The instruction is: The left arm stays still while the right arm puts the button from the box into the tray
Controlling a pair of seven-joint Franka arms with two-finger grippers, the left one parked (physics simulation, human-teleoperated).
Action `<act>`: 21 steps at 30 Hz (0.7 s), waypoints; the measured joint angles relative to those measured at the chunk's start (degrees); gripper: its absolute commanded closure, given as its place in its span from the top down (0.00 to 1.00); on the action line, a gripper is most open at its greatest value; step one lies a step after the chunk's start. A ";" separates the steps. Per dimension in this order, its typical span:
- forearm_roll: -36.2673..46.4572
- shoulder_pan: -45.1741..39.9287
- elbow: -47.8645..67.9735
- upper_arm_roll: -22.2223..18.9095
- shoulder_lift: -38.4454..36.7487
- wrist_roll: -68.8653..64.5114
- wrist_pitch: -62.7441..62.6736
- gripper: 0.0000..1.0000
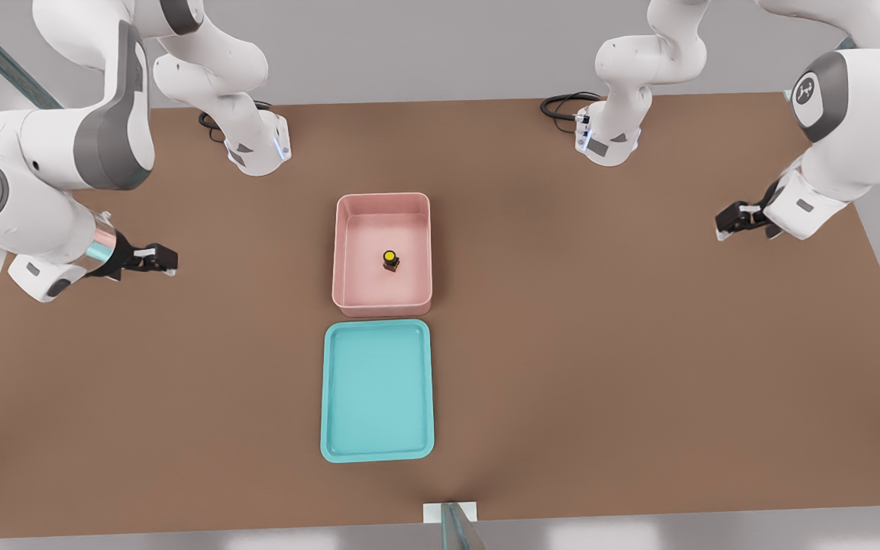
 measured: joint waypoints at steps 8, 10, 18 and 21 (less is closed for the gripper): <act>2.70 22.55 -10.47 10.05 9.84 3.93 5.24 0.99; 3.55 26.50 -22.51 10.56 7.53 7.75 13.13 0.97; 4.70 32.36 -39.14 10.64 7.14 27.07 37.77 0.97; 7.38 33.00 -40.74 10.61 7.10 34.80 42.66 0.97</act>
